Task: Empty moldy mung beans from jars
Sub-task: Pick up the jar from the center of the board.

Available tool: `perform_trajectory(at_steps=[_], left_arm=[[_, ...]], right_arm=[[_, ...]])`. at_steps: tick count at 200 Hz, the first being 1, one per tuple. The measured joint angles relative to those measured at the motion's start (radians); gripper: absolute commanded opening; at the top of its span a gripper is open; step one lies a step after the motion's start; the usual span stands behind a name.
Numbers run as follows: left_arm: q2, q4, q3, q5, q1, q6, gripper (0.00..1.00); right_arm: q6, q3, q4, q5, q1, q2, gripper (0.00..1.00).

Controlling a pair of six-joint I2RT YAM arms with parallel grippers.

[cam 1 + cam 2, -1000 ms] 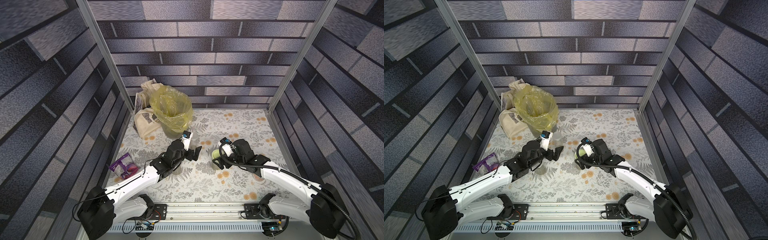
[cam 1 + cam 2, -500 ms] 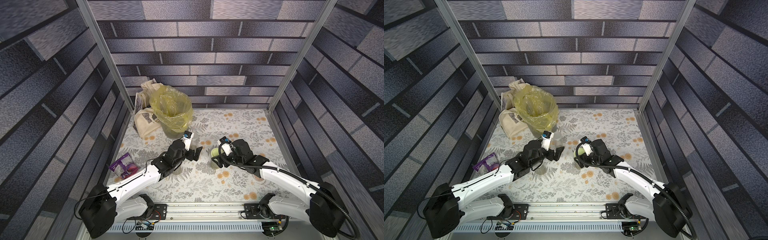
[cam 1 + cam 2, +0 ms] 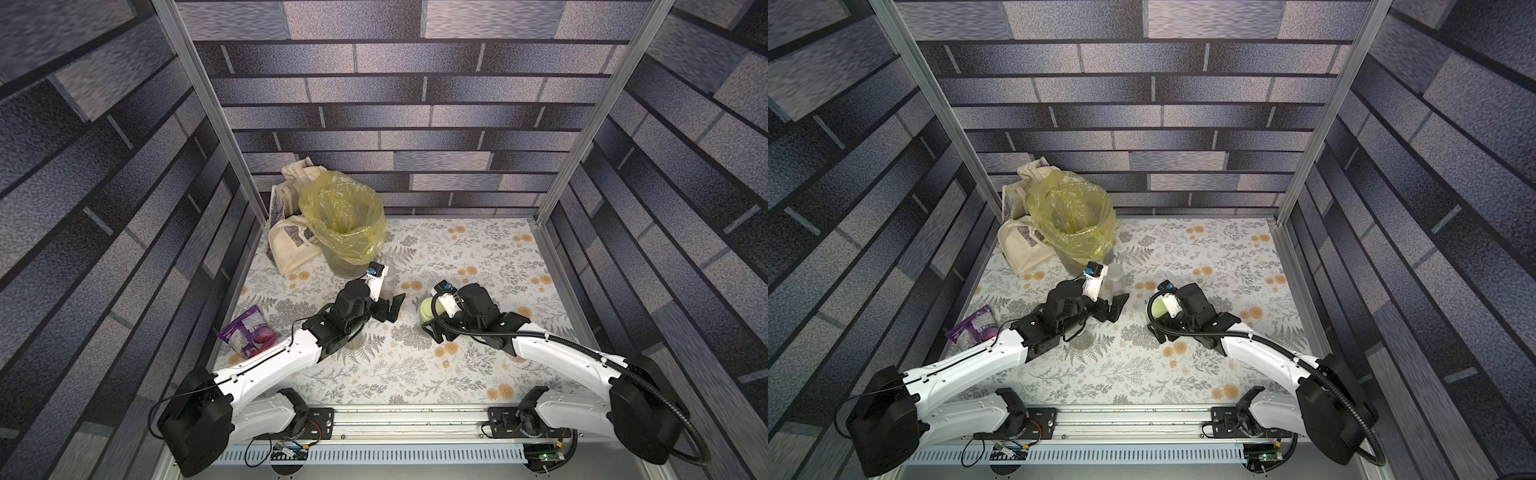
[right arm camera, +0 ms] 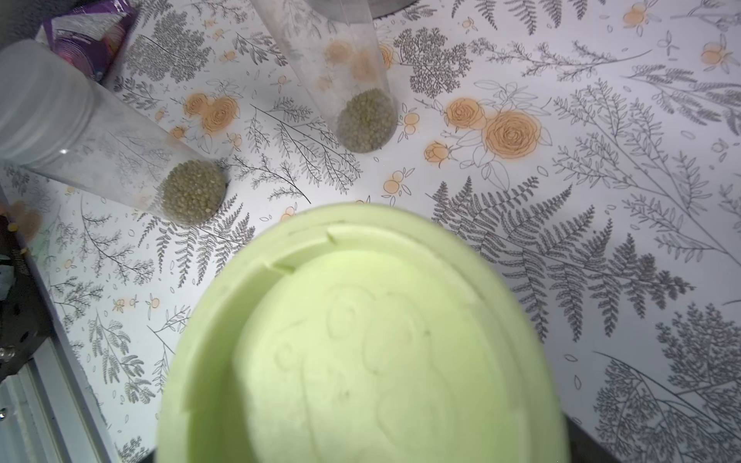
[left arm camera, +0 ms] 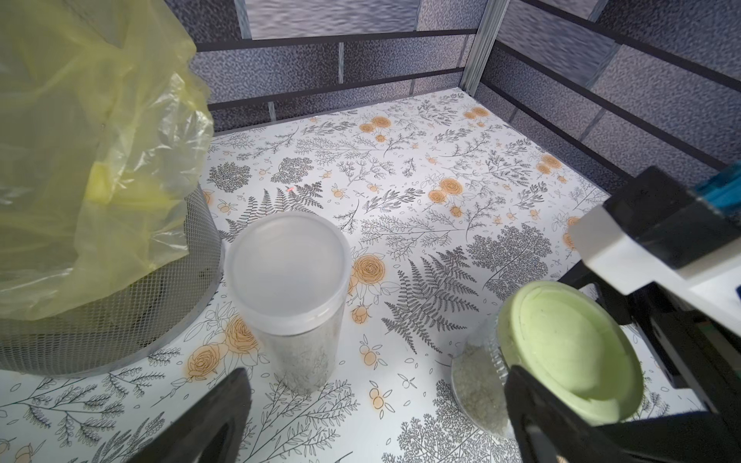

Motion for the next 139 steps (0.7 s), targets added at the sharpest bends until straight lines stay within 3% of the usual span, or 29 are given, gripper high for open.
perform_trajectory(at_steps=[25, 139], left_arm=[[0.0, 0.0, 0.0, 0.0, 0.0, 0.0, 1.0], [0.028, 0.003, 0.0, 0.007, 0.0, 0.0, 1.0]], right_arm=[[-0.006, -0.004, 0.009, 0.024, 0.003, 0.011, 0.78], [0.047, -0.085, 0.106, 0.039, 0.006, -0.043, 0.68]])
